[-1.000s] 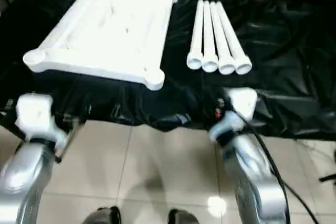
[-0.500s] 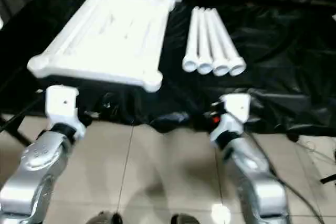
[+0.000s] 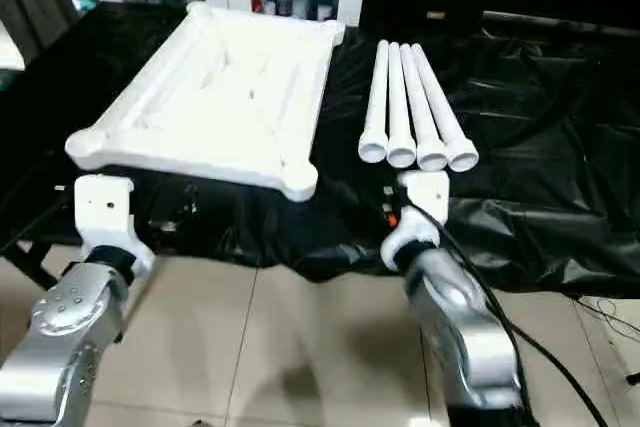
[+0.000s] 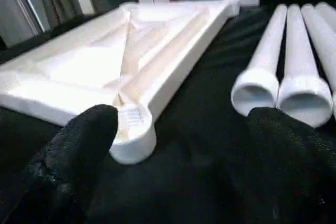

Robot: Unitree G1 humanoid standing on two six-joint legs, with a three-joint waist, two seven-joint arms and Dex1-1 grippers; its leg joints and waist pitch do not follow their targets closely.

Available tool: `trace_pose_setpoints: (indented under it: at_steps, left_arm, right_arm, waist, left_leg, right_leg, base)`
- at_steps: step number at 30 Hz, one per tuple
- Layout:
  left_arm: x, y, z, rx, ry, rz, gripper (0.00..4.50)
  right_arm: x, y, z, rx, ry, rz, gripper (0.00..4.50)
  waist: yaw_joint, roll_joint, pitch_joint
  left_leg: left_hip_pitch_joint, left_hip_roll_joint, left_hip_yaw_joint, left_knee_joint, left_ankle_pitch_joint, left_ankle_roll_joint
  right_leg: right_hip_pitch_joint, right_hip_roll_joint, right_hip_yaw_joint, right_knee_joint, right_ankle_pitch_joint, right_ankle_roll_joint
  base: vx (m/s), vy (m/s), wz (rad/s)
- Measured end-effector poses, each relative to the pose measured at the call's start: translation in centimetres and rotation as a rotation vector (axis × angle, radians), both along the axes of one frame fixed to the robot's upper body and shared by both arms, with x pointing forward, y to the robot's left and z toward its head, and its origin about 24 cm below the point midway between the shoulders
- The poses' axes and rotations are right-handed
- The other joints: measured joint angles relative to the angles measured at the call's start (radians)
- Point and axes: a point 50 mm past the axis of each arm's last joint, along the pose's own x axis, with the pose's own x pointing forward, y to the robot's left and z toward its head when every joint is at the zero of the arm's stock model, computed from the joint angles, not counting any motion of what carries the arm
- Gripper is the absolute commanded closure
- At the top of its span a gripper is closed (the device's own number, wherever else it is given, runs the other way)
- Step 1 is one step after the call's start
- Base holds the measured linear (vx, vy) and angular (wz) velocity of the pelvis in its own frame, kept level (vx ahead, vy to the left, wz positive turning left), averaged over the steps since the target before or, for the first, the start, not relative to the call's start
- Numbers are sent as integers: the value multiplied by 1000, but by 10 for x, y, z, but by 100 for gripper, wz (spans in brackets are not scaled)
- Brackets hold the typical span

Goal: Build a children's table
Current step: Move to table

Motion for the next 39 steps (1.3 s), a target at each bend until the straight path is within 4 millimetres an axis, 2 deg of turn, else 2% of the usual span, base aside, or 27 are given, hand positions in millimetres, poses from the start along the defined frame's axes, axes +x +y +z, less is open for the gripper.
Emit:
trace_pose_setpoints:
  at_steps: [2, 3, 5, 7, 10, 11, 12, 13, 15, 16, 17, 18, 20, 21, 22, 24, 25, 26, 27, 29, 31, 32, 33, 35, 37, 38, 39]
  left_arm:
    - [1, 1, 2, 1, -14, 10, 10]
    - [4, -2, 6, -7, -31, 2, 10]
    - [9, -12, 11, -27, -54, -34, 10]
    - [10, -4, 8, -24, -43, -12, 10]
    - [10, 14, 2, -10, -16, 51, 10]
    - [11, 13, 3, -12, -24, 50, 10]
    - [12, 9, 4, -27, -31, 39, 10]
    - [13, 0, 3, -40, -31, 6, 10]
    - [13, -10, 3, -46, -30, -36, 10]
    - [13, -9, 3, -42, -34, -34, 10]
    - [14, -9, 4, -39, -41, -32, 10]
    - [13, -5, 3, -31, -40, -23, 10]
    - [14, 5, -1, -16, -26, 9, 10]
    - [14, 7, -5, -17, -8, 17, 10]
    - [15, 7, -6, -20, -4, 15, 10]
    - [15, 5, -5, -20, -11, 6, 10]
    - [16, 3, -4, -20, -20, -2, 10]
    - [17, 1, -4, -28, -17, -6, 10]
    - [17, -6, -6, -35, -11, -33, 10]
    - [19, -12, -4, -35, -20, -55, 10]
    - [20, -9, -2, -27, -32, -51, 10]
    - [20, -8, -2, -25, -35, -46, 10]
    - [20, -4, -3, -19, -31, -36, 10]
    - [20, 6, -6, -11, -20, -4, 10]
    - [20, 11, -8, -2, -10, 9, 10]
    - [20, 10, -7, -4, -12, 7, 10]
    - [21, 9, -7, -4, -16, 5, 10]
  right_arm:
    - [0, -1, 1, 0, -14, -7, 6]
    - [-1, -6, 0, -8, -12, -24, 6]
    - [0, -13, -5, -21, 8, -57, 6]
    - [1, -12, -6, -13, 3, -63, 6]
    - [4, 6, -2, 14, -18, -13, 6]
    - [4, 4, -1, 12, -23, -19, 6]
    - [4, -2, -3, -3, -18, -38, 6]
    - [1, -8, -8, -9, -1, -64, 6]
    - [0, -18, -11, -22, 12, -105, 6]
    - [0, -17, -10, -20, 6, -103, 6]
    - [0, -16, -8, -17, -2, -100, 6]
    - [1, -13, -9, -6, 1, -97, 6]
    - [1, 2, -8, 9, -3, -45, 6]
    - [1, 3, -8, 6, -4, -37, 6]
    - [1, 1, -7, 1, -5, -40, 6]
    - [1, -2, -7, -10, -6, -43, 6]
    - [1, -4, -7, -13, -8, -47, 6]
    - [1, -8, -8, -18, -4, -57, 6]
    - [0, -13, -10, -22, 5, -74, 6]
    - [1, -20, -9, -26, 0, -95, 6]
    - [2, -17, -7, -26, -5, -92, 6]
    - [3, -15, -6, -28, -11, -85, 6]
    - [3, -12, -6, -23, -10, -78, 6]
    - [5, 2, -4, -3, -20, -36, 6]
    - [6, 4, -2, -6, -27, -28, 6]
    - [6, 2, -2, -8, -27, -34, 6]
    - [6, 1, -1, -8, -29, -40, 6]
  waist:
    - [3, -5, -2]
    - [12, -10, -2]
    - [19, 8, -12]
    - [15, 12, -22]
    - [-24, 2, -31]
    - [-31, -10, -36]
    - [-31, -14, -34]
    - [-25, -7, -34]
    - [-9, 9, -32]
    - [-6, 18, -31]
    - [-4, 48, -33]
    - [-6, 61, -29]
    - [-31, 53, -30]
    - [-41, 52, -31]
    - [-48, 51, -31]
    - [-68, 26, -35]
    - [-70, 1, -36]
    - [-67, -5, -32]
    - [-60, -4, -30]
    - [-44, 4, -32]
    - [-29, 20, -35]
    - [-26, 40, -35]
    - [-16, 51, -32]
    - [-34, 53, -31]
    - [-47, 47, -34]
    - [-54, 42, -36]
    - [-64, 28, -39]
  left_leg:
    - [29, 1, 23, 4, -16, -13]
    - [11, -7, -13, 23, -29, -6]
    - [-25, -6, -75, 61, -35, 6]
    - [-39, -7, -104, 65, -34, -5]
    - [-14, -40, -129, 56, -47, 13]
    - [-11, -55, -125, 60, -53, 12]
    - [-16, -66, -123, 77, -67, 42]
    - [-27, -66, -125, 113, -69, 115]
    - [-63, -68, -130, 162, -62, 122]
    - [-78, -64, -132, 138, -52, 105]
    - [-85, -48, -133, 89, -37, 85]
    - [-74, -35, -139, 90, 0, 44]
    - [-68, -49, -146, 81, -4, 49]
    - [-59, -51, -147, 81, -10, 52]
    - [-53, -53, -147, 81, -15, 52]
    - [-40, -73, -136, 77, -22, 49]
    - [-33, -88, -122, 77, -27, 46]
    - [-29, -92, -118, 82, -34, 46]
    - [-26, -89, -122, 97, -48, 75]
    - [-51, -91, -137, 154, -55, 87]
    - [-77, -83, -149, 131, -48, 81]
    - [-80, -64, -149, 87, -31, 66]
    - [-73, -47, -145, 87, 6, 34]
    - [-61, -53, -152, 77, -5, 34]
    - [-46, -64, -152, 76, -15, 47]
    - [-41, -68, -149, 75, -20, 50]
    - [-36, -80, -143, 74, -27, 48]
  right_leg:
    - [15, 11, 36, 13, -15, 8]
    - [25, 26, 47, 3, -9, 51]
    - [38, 49, 47, -6, -9, 58]
    - [37, 56, 37, -7, -10, 56]
    - [-35, 3, -21, 94, -15, 33]
    - [-45, -18, -18, 65, -17, 36]
    - [-30, -15, -2, 71, -21, 61]
    - [-11, -7, 6, 56, -23, 59]
    - [35, 11, 11, 18, -18, 50]
    - [50, 19, -2, 5, -17, 49]
    - [65, 36, -17, -1, -20, 48]
    - [80, 40, -33, -6, -26, 50]
    - [52, 33, -42, 52, -53, -8]
    - [20, 31, -49, 108, -53, 5]
    - [-5, 26, -55, 129, -49, 21]
    - [-54, 0, -49, 105, -25, 52]
    - [-53, -15, -31, 52, 15, 54]
    - [-46, -19, -21, 54, 37, 60]
    - [-34, -7, -15, 44, 33, 54]
    - [-18, 8, -5, 29, 30, 49]
    - [5, 24, -8, 16, 25, 46]
    - [18, 39, -18, 10, 23, 42]
    - [29, 41, -31, 7, 17, 43]
    - [20, 38, -39, 26, -19, -8]
    - [-16, 26, -44, 107, -21, 1]
    - [-35, 16, -45, 117, -15, 17]
    - [-56, -3, -40, 93, -4, 29]
  base:
    - [87, 3, -47]
    - [104, 7, -44]
    - [87, 19, -10]
    - [69, 6, 1]
    - [130, -66, -4]
    - [60, -65, 1]
    - [60, -65, 1]
    - [80, -27, 23]
    - [77, 0, 19]
    - [80, 10, 6]
    - [93, 60, 0]
    - [93, 60, 0]
    - [125, 40, 2]
    - [125, 21, 5]
    - [83, 14, -1]
    - [65, -23, -3]
    - [73, -68, -1]
    - [76, -103, 1]
    - [76, -103, 1]
    - [102, -75, 0]
    - [106, -38, 7]
    - [105, 48, 6]
    - [105, 48, 6]
    - [165, 73, 2]
    - [154, 45, 4]
    - [126, -3, 5]
    - [126, -3, 5]
